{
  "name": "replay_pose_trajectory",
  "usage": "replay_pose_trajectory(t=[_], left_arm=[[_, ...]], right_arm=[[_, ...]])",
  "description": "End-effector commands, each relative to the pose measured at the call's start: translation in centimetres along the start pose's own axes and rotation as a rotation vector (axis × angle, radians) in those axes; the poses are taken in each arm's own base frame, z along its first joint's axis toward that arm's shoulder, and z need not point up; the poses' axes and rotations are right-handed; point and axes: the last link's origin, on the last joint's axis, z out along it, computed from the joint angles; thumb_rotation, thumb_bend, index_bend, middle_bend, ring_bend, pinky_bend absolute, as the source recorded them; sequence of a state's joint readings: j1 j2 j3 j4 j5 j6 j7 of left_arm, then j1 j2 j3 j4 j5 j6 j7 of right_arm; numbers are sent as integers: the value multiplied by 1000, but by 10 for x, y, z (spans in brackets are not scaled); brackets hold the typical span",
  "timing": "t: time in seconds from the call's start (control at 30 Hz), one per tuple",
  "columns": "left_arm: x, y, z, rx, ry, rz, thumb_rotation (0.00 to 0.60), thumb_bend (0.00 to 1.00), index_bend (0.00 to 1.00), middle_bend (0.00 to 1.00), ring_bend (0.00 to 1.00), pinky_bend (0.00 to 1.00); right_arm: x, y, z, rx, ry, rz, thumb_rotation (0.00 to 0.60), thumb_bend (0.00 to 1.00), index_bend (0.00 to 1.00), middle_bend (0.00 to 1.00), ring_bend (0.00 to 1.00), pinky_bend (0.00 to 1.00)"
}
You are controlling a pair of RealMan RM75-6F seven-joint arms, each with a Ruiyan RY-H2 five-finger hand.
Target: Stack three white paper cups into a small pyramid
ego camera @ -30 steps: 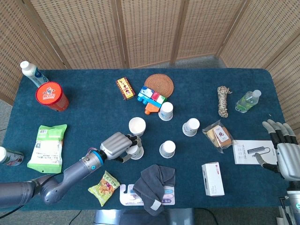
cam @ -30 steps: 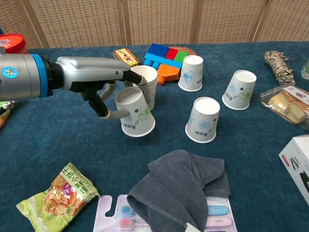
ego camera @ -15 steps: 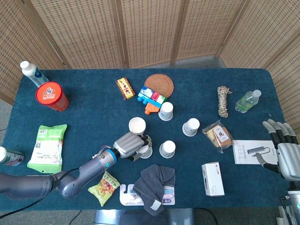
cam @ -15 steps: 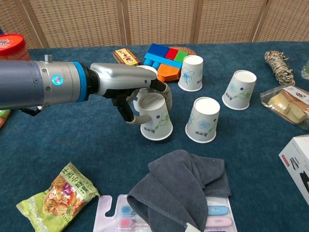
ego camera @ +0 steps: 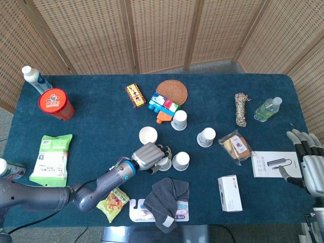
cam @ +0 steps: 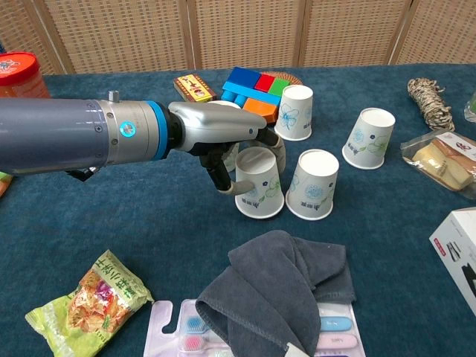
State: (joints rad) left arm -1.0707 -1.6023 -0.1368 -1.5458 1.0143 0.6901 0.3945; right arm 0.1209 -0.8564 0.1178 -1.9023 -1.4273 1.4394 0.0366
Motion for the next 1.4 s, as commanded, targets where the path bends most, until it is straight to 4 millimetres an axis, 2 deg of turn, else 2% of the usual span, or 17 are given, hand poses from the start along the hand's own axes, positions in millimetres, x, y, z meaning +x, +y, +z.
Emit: replay_pose_trajectory(t=[0.03, 0.37, 0.57, 0.87, 1.4], left_arm=[[-1, 1, 2, 1, 1, -2, 600, 493, 439, 233, 290, 611], [-1, 2, 6, -1, 2, -4, 600, 492, 422, 215, 276, 594], [0, 4, 7, -7, 5, -14, 600, 493, 378, 182, 237, 563], [-1, 3, 4, -6, -4, -9, 600, 493, 259, 63, 101, 458], [0, 2, 1, -3, 2, -5, 600, 493, 240, 8, 3, 371]], right_arm=[[0, 0, 0, -1, 0, 1, 600, 338, 66, 0, 0, 0], [1, 1, 0, -1, 3, 2, 600, 339, 66, 0, 0, 0], [1, 1, -1, -3, 4, 3, 600, 337, 66, 0, 0, 0], [2, 2, -2, -3, 7, 7, 600, 338, 63, 0, 0, 0], [3, 1, -4, 0, 6, 15, 600, 338, 60, 0, 0, 0]])
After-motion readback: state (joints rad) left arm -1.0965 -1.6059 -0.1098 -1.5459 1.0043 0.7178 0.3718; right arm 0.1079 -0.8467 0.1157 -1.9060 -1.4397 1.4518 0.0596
